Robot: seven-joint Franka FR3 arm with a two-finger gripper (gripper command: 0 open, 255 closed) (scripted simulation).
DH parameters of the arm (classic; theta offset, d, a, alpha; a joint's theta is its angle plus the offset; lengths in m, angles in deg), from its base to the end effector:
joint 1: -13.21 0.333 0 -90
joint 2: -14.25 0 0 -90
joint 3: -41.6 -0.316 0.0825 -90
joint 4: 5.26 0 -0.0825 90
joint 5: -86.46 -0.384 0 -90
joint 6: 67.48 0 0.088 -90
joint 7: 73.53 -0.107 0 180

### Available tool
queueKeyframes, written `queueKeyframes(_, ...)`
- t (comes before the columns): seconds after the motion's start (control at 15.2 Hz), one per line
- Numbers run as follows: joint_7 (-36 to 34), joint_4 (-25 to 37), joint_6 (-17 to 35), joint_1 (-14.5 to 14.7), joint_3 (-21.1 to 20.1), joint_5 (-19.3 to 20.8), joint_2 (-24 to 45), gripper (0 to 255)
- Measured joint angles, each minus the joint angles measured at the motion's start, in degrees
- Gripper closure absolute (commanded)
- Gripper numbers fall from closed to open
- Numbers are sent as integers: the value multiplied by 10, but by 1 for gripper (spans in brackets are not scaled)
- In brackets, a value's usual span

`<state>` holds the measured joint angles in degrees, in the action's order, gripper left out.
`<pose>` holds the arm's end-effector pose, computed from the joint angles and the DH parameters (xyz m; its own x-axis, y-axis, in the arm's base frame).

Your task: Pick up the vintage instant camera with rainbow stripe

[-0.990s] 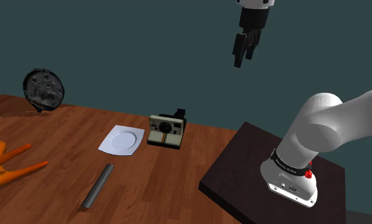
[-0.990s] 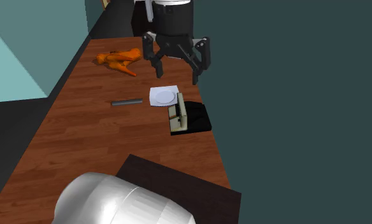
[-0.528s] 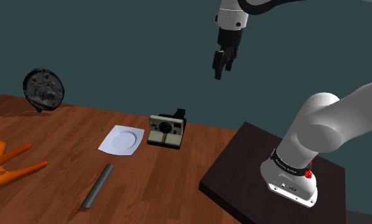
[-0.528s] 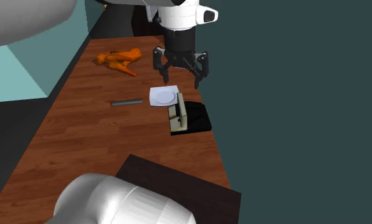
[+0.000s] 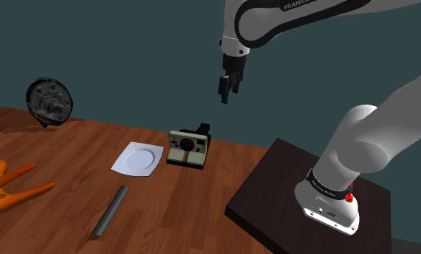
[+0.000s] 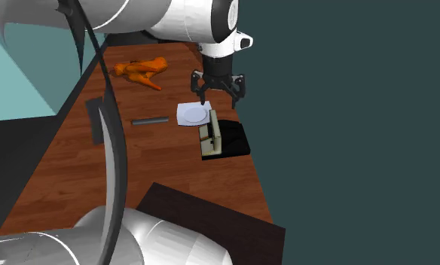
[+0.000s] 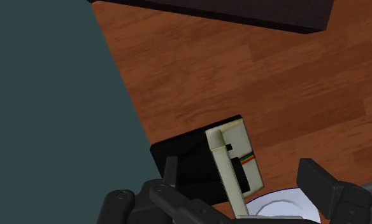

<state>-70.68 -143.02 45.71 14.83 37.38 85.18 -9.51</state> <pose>0.4167 0.0454 0.4659 0.9906 0.1358 -0.0154 0.1359 -0.9907 0.0085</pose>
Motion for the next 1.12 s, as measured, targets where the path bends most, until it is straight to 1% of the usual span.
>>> queueKeyframes(0.33,15,23,87,7,-7,1,104,0)
queueKeyframes(0.66,26,66,163,14,-16,6,217,0)
queueKeyframes(0.92,30,115,205,23,-23,15,303,0)
queueKeyframes(1.12,37,161,224,27,-26,22,365,0)
